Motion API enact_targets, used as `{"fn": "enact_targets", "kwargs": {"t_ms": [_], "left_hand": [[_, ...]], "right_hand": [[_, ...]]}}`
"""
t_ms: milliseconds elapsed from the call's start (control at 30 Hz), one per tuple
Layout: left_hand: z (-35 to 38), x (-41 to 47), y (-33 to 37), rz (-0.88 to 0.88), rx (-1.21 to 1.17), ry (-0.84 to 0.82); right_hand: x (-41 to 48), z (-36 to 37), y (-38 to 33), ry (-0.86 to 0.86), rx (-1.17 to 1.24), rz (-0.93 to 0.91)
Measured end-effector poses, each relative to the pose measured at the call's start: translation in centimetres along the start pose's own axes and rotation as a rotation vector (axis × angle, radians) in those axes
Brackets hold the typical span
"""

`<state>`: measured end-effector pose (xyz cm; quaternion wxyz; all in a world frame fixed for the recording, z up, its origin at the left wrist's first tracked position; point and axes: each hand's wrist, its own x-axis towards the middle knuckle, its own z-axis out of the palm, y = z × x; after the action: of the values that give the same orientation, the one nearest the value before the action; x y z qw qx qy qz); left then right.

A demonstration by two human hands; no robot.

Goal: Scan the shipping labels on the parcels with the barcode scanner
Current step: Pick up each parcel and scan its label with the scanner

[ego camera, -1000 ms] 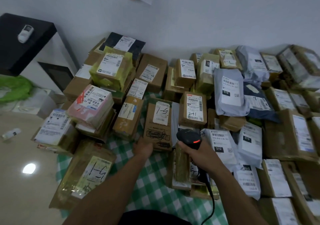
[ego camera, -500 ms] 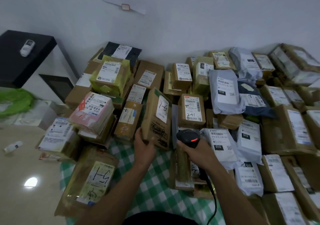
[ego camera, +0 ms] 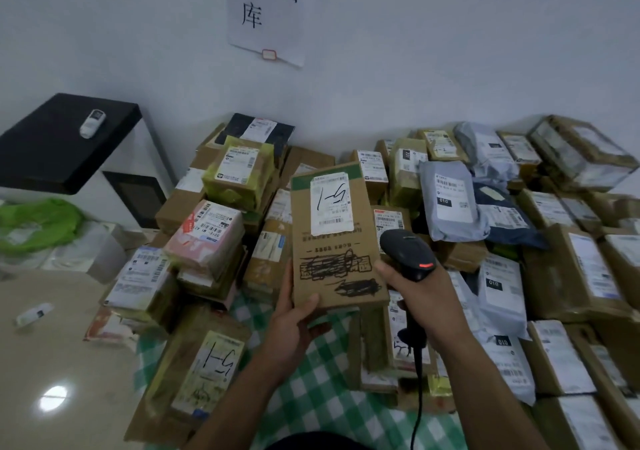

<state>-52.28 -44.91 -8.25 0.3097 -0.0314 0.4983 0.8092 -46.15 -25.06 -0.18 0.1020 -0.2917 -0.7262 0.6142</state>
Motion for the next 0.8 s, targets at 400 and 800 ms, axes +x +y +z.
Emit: {"fn": "enact_targets", "kwargs": {"t_ms": [400,800], "left_hand": [[-0.2,2.0,2.5,0.127,0.246,-0.012],[0.4,5.7,4.1,0.405,0.626,0.053]], "right_hand": [[-0.5,-2.4,-0.9,-0.057,0.032,-0.014],[-0.6,-0.8,-4.0,-0.060,-0.104,-0.036]]}}
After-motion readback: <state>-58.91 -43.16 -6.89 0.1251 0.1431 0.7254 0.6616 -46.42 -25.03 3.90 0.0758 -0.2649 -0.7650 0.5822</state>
